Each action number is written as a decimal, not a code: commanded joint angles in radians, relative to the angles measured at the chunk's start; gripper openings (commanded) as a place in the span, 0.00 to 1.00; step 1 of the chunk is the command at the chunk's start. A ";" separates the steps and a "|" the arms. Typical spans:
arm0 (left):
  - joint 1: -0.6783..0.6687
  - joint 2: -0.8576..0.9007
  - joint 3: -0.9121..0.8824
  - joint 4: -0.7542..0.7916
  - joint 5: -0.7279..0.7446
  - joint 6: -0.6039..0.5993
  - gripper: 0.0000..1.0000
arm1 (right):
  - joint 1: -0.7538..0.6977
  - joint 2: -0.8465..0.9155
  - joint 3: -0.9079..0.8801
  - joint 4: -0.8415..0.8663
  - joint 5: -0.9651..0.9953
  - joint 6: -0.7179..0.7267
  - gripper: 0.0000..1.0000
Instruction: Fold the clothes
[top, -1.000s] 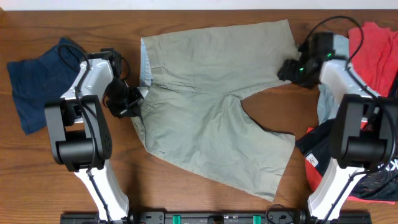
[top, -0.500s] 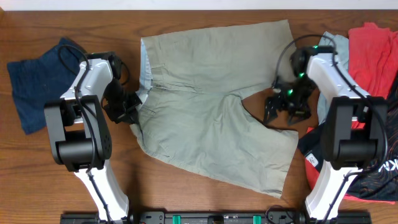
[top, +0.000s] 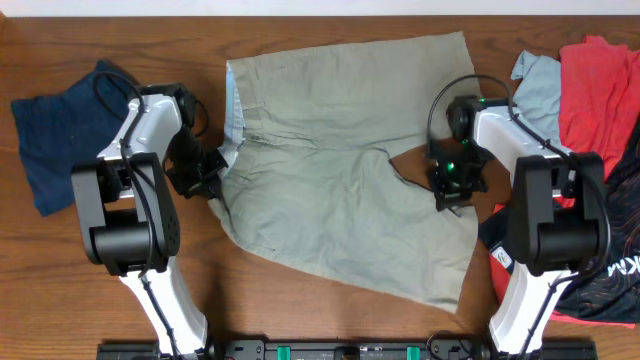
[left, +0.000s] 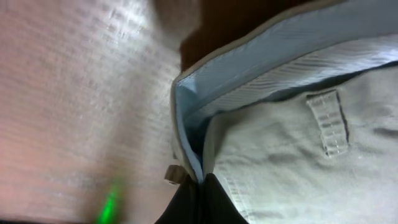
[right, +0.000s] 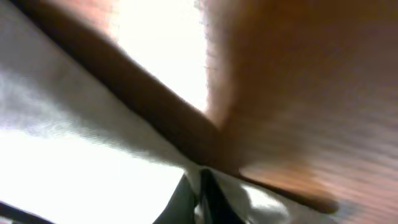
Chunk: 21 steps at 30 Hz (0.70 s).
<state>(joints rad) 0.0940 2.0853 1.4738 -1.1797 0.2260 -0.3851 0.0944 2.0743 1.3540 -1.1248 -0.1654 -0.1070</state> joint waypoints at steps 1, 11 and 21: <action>-0.012 0.007 -0.006 0.043 -0.006 0.013 0.06 | 0.006 0.007 0.000 0.143 0.072 0.154 0.01; -0.039 0.007 -0.006 0.278 0.040 0.006 0.06 | 0.005 0.007 0.000 0.463 0.072 0.188 0.07; -0.028 -0.024 0.019 0.149 0.053 0.114 0.16 | -0.069 -0.040 0.158 0.306 0.045 0.266 0.61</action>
<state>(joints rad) 0.0582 2.0853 1.4723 -0.9897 0.2665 -0.3298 0.0593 2.0563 1.4319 -0.7677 -0.1253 0.1055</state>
